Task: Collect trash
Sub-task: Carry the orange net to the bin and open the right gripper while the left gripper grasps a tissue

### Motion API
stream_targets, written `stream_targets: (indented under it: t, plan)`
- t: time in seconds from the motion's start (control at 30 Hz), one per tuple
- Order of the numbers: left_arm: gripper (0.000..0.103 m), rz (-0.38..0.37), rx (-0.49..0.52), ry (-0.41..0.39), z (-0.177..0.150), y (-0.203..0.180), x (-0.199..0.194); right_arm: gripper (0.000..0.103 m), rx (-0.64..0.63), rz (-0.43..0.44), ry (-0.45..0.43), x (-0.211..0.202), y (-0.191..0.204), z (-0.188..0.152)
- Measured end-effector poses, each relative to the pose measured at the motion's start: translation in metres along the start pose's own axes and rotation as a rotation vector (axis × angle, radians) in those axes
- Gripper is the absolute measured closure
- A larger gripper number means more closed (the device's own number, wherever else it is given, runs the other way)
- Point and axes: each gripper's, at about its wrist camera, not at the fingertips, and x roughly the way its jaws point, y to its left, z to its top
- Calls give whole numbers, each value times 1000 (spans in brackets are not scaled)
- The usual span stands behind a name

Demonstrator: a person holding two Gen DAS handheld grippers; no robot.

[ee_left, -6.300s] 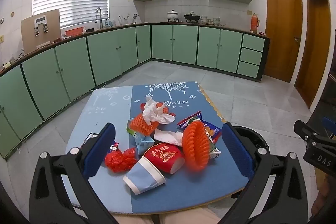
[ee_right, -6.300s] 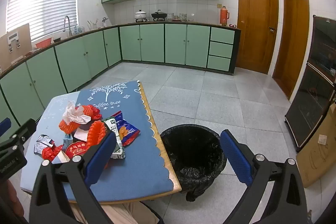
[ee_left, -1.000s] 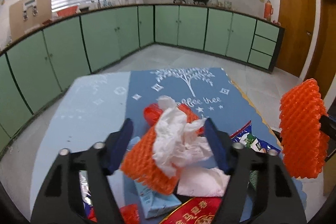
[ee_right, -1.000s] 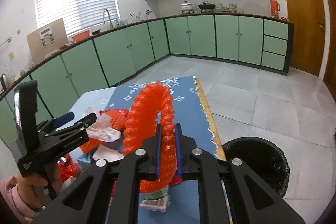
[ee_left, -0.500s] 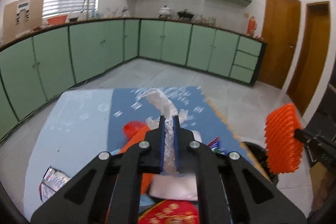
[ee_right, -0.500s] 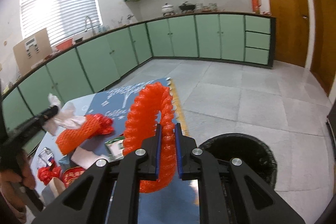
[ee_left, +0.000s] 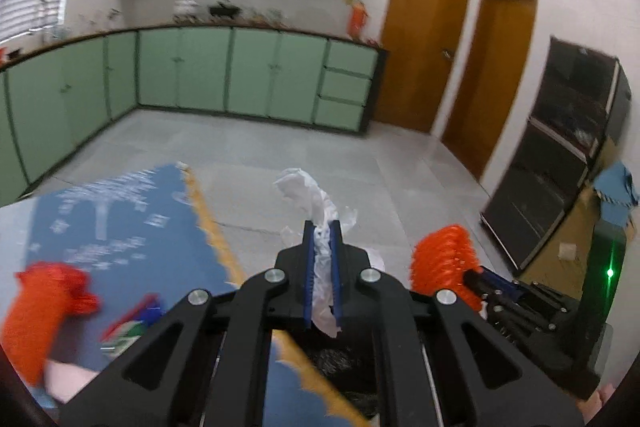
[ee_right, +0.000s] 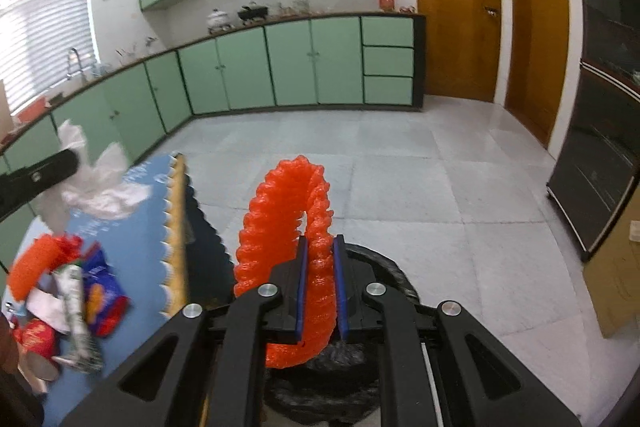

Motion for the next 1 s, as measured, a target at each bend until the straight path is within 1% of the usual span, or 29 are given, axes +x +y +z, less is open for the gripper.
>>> stream_targets:
  t: [0.13, 0.23, 0.3, 0.37, 0.4, 0.43, 0.5, 0.53, 0.57, 0.67, 0.73, 0.83, 0.93, 0.97, 1.0]
  plan:
    - [97, -37, 1, 91, -11, -17, 50, 91, 22, -22, 36, 21, -13, -12]
    - [96, -52, 2, 146, -22, -17, 75, 91, 49, -24, 68, 38, -27, -17]
    - [92, -48, 5, 171, -26, -14, 83, 90, 52, -26, 90, 48, -32, -19]
    - [81, -56, 2, 195, -29, -14, 87, 87, 42, -41, 109, 55, -35, -21]
    - [66, -58, -7, 200, -29, -12, 89, 87, 38, -52, 116, 57, -35, -22]
    - [58, -66, -22, 195, -28, -9, 88, 84, 36, -55, 123, 60, -32, -20]
    - [56, -75, -45, 187, -25, -3, 83, 77, 32, -59, 132, 64, -30, -18]
    - [54, -76, -51, 184, -23, -1, 81, 68, 30, -61, 132, 64, -28, -16]
    - [53, -73, -59, 179, -22, 2, 78, 63, 24, -67, 129, 64, -26, -16]
    - [53, -64, -77, 156, -14, 7, 65, 60, 14, -68, 120, 58, -23, -16]
    - [52, -41, -85, 124, -9, 14, 48, 56, 16, -64, 109, 50, -20, -15]
    - [47, 5, -95, 74, -5, 26, 19, 51, 7, -39, 72, 33, -10, -11]
    - [42, 92, -84, 20, -6, 45, -15, 44, -13, -3, 25, 14, 9, -3]
    - [42, 135, -90, 8, -9, 55, -29, 41, -21, 14, 8, 7, 19, -1]
    - [41, 163, -96, -2, -11, 62, -38, 41, -29, 35, -8, 0, 29, 0]
